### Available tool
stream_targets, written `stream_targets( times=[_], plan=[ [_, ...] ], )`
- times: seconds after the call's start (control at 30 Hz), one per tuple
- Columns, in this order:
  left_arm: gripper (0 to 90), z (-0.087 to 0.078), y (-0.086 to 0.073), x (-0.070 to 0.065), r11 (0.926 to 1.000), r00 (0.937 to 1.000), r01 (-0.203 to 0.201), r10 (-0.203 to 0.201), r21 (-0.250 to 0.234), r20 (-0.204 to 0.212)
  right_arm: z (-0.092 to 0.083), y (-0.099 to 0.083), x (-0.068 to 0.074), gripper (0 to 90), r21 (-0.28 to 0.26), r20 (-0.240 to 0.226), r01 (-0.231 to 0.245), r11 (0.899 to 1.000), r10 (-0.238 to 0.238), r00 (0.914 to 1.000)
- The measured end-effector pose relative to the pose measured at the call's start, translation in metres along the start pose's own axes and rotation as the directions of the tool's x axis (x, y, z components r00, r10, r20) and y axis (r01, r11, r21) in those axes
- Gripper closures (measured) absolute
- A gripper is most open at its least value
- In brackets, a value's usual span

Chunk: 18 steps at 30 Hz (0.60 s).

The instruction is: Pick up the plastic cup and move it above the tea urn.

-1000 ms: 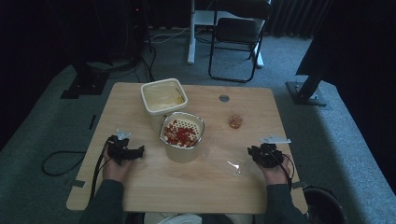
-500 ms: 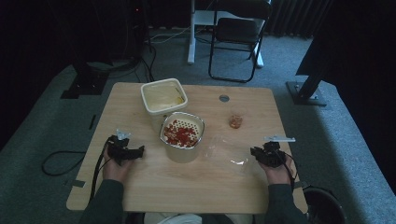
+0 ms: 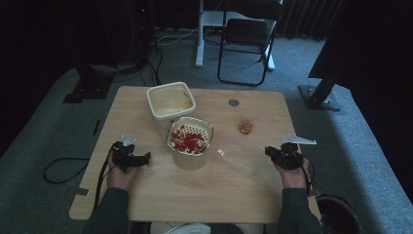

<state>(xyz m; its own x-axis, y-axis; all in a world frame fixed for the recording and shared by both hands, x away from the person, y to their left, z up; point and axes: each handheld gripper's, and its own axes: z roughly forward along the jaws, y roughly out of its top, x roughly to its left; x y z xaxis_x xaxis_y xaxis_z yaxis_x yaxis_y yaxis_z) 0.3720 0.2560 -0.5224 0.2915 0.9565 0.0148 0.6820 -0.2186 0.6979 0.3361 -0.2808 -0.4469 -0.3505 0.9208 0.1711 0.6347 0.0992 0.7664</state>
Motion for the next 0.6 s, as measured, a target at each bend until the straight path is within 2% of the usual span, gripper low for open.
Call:
stream_targets(
  times=[0.03, 0.23, 0.6],
  plan=[
    [9.3, 0.000, 0.000, 0.000, 1.0000, 1.0000, 0.000, 0.000, 0.000, 0.000, -0.002, 0.003, 0.000, 82.0, -0.015, 0.000, 0.001, 1.000, -0.001, 1.0000],
    [9.3, 0.000, 0.000, 0.000, 1.0000, 1.0000, 0.000, 0.000, 0.000, 0.000, -0.009, 0.010, 0.003, 82.6, -0.030, 0.012, 0.031, 0.999, -0.030, 0.9995],
    [9.3, 0.000, 0.000, 0.000, 1.0000, 1.0000, 0.000, 0.000, 0.000, 0.000, -0.023, 0.026, 0.002, 84.8, -0.070, 0.004, 0.043, 0.997, -0.043, 0.9991]
  ],
)
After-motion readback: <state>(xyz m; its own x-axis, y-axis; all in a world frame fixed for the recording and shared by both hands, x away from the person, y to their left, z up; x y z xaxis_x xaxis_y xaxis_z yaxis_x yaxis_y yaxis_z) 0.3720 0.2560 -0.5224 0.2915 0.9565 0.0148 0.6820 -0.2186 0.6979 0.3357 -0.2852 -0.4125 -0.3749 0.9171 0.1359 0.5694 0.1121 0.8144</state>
